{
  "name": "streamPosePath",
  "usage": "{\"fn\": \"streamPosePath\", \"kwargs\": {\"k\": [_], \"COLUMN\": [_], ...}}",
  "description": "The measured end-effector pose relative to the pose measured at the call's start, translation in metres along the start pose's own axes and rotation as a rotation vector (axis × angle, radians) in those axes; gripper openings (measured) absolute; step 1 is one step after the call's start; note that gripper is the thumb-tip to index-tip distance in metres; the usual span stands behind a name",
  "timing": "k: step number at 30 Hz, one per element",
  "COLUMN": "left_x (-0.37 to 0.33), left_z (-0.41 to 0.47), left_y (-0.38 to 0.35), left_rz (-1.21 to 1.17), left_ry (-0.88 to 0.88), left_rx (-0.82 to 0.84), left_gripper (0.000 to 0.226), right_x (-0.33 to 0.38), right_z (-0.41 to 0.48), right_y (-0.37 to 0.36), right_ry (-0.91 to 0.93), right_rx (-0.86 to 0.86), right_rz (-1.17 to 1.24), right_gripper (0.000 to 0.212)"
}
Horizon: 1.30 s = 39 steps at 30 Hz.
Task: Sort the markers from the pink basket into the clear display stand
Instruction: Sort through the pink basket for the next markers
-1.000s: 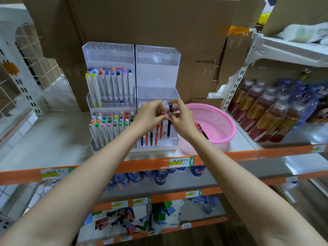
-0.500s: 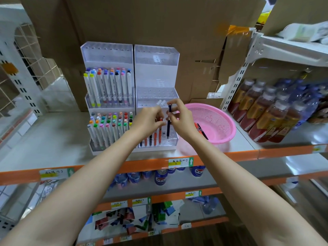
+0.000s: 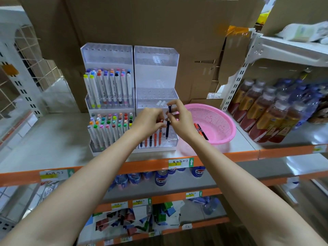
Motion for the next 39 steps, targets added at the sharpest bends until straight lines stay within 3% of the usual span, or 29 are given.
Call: {"fn": "streamPosePath", "kwargs": {"k": [18, 29, 39], "left_x": [0.003, 0.013, 0.014], "left_z": [-0.014, -0.014, -0.017], "left_y": [0.009, 0.005, 0.005], "left_rz": [0.105, -0.068, -0.012], "left_ry": [-0.088, 0.011, 0.004], "left_rx": [-0.078, -0.070, -0.074], "left_gripper": [0.023, 0.019, 0.019], "right_x": [0.000, -0.009, -0.011], "right_z": [0.001, -0.003, -0.005], "right_y": [-0.005, -0.009, -0.012], "right_ry": [0.066, 0.028, 0.053], "right_rx": [0.020, 0.172, 0.187], "right_rz": [-0.010, -0.130, -0.235], "right_gripper": [0.019, 0.009, 0.014]}}
Point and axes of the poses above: each hand's wrist, its own z-axis towards the middle knuckle, its own y-axis out of the back of the hand, x = y × z, the point moved 9 cm from there along z, towards the middle knuckle, and after that the axes turned 3 degrees about x, right-handed, at the moved point
